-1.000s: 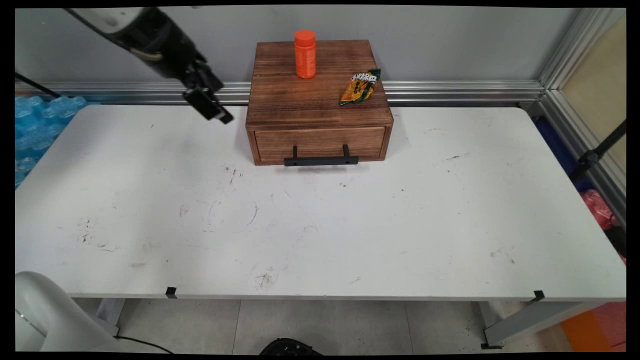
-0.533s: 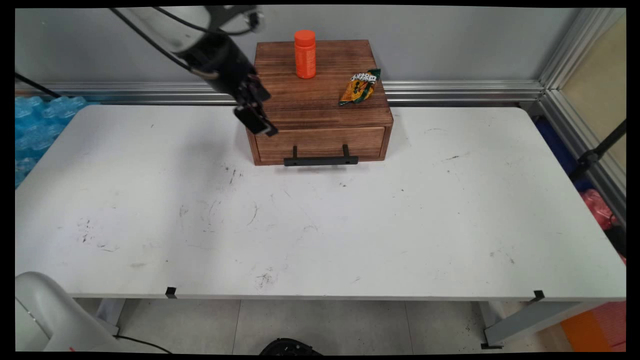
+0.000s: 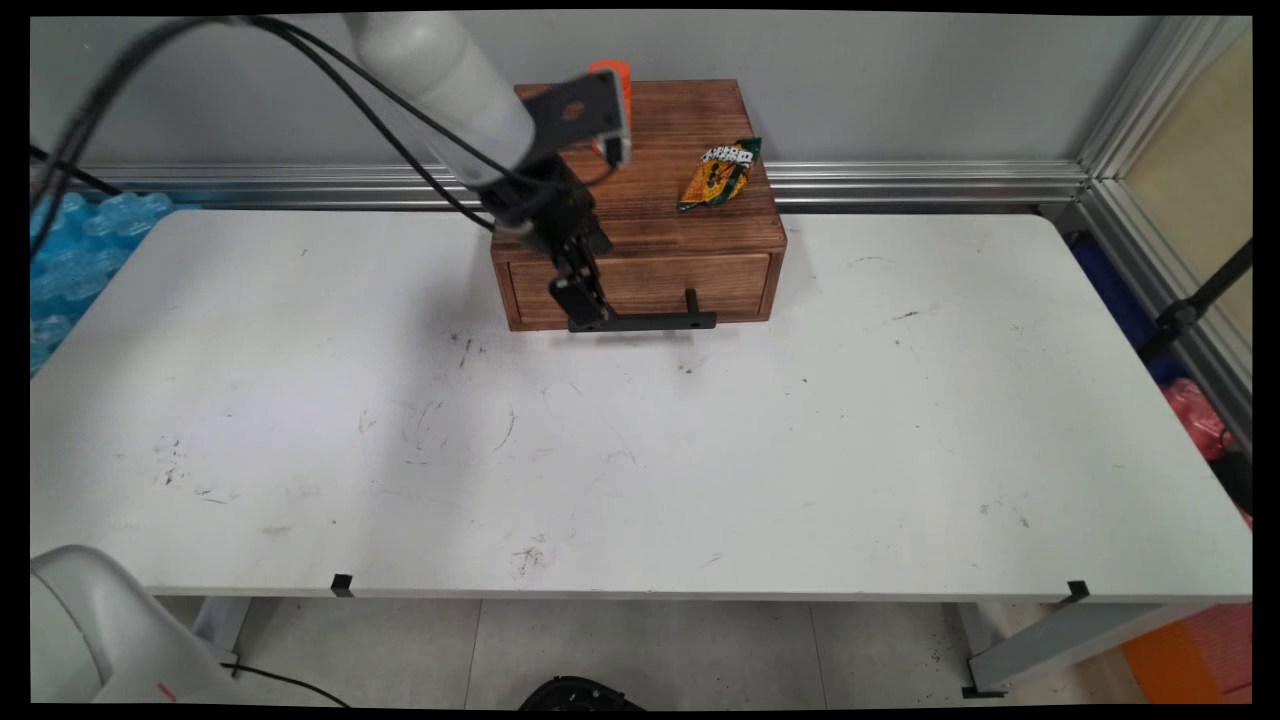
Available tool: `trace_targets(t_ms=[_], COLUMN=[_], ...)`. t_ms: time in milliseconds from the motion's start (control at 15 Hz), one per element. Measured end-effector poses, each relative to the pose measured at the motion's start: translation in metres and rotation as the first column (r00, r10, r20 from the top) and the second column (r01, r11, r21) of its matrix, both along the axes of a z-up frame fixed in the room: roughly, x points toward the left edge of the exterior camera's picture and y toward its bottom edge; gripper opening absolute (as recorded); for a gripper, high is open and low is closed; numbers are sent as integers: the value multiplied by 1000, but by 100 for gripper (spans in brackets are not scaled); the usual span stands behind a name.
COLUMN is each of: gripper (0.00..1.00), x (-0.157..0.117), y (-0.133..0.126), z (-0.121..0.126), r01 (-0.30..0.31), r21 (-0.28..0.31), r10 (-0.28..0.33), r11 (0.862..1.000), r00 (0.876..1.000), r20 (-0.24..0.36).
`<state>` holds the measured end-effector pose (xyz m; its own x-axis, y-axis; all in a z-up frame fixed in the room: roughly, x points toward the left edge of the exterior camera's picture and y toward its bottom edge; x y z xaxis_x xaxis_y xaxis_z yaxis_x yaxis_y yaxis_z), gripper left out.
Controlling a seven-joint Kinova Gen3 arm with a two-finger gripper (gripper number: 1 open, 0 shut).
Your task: Open the drawer
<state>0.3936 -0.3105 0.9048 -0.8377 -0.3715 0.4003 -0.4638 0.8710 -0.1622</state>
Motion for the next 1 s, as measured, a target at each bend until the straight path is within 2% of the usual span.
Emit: trace_targets(t_ms=[467,800,1000], gripper=[100,100,100], x=[-35,-44,-47], y=[-29,-38,-41], z=[-80,-107,-115], r01=[25,39,41], r21=[31,43,47], r10=[-27,-43,-45], r11=[999,998,998], r00=[997,995,994], r20=[73,93,100])
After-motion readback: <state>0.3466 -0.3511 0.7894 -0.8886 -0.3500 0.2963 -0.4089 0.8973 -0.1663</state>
